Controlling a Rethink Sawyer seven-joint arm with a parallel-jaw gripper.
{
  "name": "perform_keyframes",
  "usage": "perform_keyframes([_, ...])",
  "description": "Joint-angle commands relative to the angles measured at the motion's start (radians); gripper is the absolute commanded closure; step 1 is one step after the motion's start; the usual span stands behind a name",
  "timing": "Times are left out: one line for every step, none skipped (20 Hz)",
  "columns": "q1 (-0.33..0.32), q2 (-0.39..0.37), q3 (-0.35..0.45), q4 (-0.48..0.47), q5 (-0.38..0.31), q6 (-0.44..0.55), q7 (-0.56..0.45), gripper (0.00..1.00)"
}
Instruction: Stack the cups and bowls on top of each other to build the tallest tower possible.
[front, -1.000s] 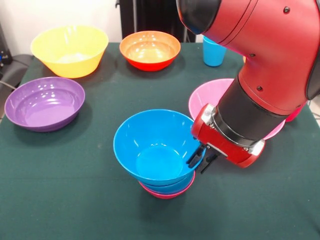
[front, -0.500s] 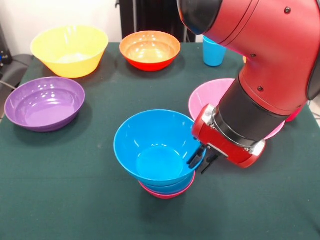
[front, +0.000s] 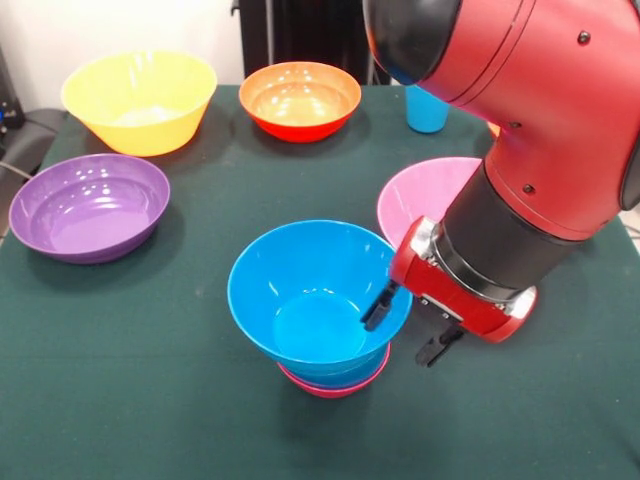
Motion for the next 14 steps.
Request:
perform_keyframes([-0.019,0.03,0.05,-0.04,0.0,-0.016,0.161,0.0])
perform_keyframes([-0.019,0.03,0.05,-0.041,0.0,-0.016,0.162,0.0])
perform_keyframes([-0.018,0.028,0.053,-0.037,-0.001,-0.019,0.162,0.0])
perform_keyframes([-0.017,0.027,0.056,-0.035,-0.001,-0.018,0.162,0.0])
perform_keyframes([-0.018,0.027,0.057,-0.038,0.003,-0.014,0.162,0.0])
perform_keyframes([-0.016,0.023,0.058,-0.036,0.001,-0.013,0.162,0.0])
perform_keyframes([-0.019,0.021,0.044,-0.048,0.003,-0.004,0.169,0.0])
perform_keyframes([-0.016,0.016,0.046,-0.046,0.006,0.003,0.175,0.0])
perform_keyframes([-0.02,0.011,0.039,-0.063,0.019,0.02,0.184,0.0])
perform_keyframes([-0.021,0.003,0.041,-0.065,0.024,0.029,0.185,0.0])
perform_keyframes([-0.024,-0.008,0.031,-0.078,0.032,0.052,0.186,0.0])
perform_keyframes([-0.027,-0.015,0.021,-0.084,0.032,0.071,0.181,0.0])
perform_keyframes([-0.023,-0.032,0.01,-0.075,0.022,0.091,0.17,0.0])
perform_keyframes([-0.021,-0.039,0.011,-0.068,0.023,0.098,0.167,0.0])
